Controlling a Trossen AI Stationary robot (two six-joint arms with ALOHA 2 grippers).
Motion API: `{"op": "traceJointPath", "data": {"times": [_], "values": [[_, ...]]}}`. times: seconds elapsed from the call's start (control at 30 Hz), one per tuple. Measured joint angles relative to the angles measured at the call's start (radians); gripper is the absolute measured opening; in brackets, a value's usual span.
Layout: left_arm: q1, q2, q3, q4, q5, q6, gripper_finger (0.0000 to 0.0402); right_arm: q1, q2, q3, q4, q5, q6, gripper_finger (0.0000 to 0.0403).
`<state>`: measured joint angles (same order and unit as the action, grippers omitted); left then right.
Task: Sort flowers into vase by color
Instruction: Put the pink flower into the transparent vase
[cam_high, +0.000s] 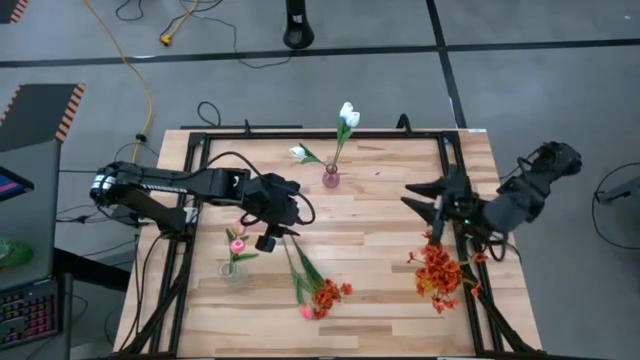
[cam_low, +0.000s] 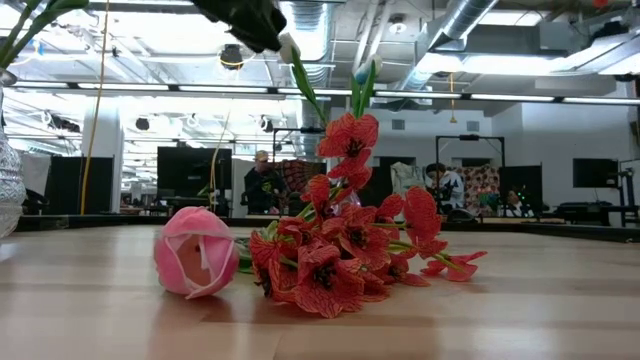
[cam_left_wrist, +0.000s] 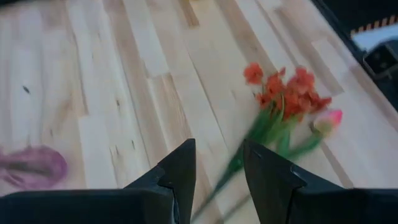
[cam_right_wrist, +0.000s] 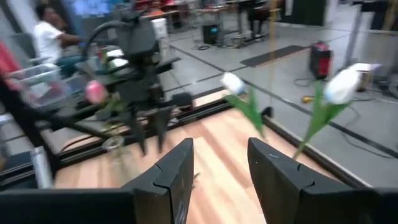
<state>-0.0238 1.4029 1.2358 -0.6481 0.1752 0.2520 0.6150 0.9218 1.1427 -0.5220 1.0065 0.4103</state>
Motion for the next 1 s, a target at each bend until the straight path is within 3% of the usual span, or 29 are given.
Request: {"op": "traceJointPath", "data": {"times": [0.23, 0.6, 1.0], "values": [[0.000, 0.054, -0.001, -0.039, 0.000, 0.065, 0.0112, -0.125, 0.007, 0.000, 0.009, -0.142, -0.001, 0.0177], [-0.002, 0.186, -0.001, -0.041, 0.048, 0.109, 0.0112, -0.193, 0.019, 0.000, 0.006, -0.175, -0.001, 0.0177], [-0.039, 0.322, -0.001, -0.041, 0.074, 0.232, 0.0112, -0.192, 0.021, 0.000, 0.006, -0.175, -0.001, 0.0177]]}}
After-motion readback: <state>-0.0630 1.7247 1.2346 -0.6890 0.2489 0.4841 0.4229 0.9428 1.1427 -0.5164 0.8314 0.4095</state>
